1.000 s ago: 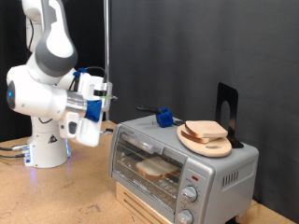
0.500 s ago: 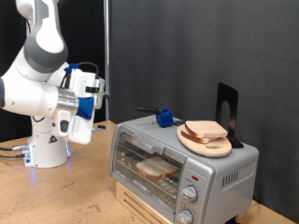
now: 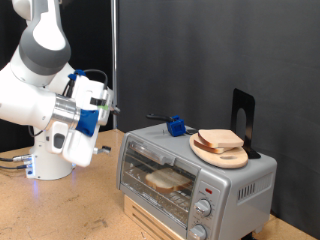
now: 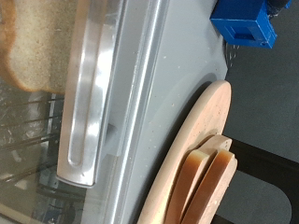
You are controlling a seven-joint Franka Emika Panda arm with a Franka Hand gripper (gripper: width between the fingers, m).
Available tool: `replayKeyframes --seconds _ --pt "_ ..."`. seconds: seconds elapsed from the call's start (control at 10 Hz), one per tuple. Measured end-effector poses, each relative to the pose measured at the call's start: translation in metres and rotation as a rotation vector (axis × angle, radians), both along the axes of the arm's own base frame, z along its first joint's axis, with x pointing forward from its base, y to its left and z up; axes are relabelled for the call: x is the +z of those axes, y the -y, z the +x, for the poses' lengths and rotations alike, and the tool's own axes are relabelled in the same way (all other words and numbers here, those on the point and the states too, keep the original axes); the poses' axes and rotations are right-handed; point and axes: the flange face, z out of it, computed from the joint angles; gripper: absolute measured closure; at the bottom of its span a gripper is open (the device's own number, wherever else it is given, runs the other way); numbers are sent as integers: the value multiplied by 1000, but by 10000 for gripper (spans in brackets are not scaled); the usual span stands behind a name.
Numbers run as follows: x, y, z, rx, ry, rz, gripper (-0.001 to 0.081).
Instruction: Make a piece of toast with the oven
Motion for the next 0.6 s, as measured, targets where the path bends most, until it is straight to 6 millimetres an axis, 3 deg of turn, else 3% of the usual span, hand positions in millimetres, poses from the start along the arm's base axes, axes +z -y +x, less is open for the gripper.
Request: replayKeyframes --seconds 0.2,0.6 --pt "1 -5 -4 62 -13 56 -2" --pt "-9 3 43 88 -47 86 -2"
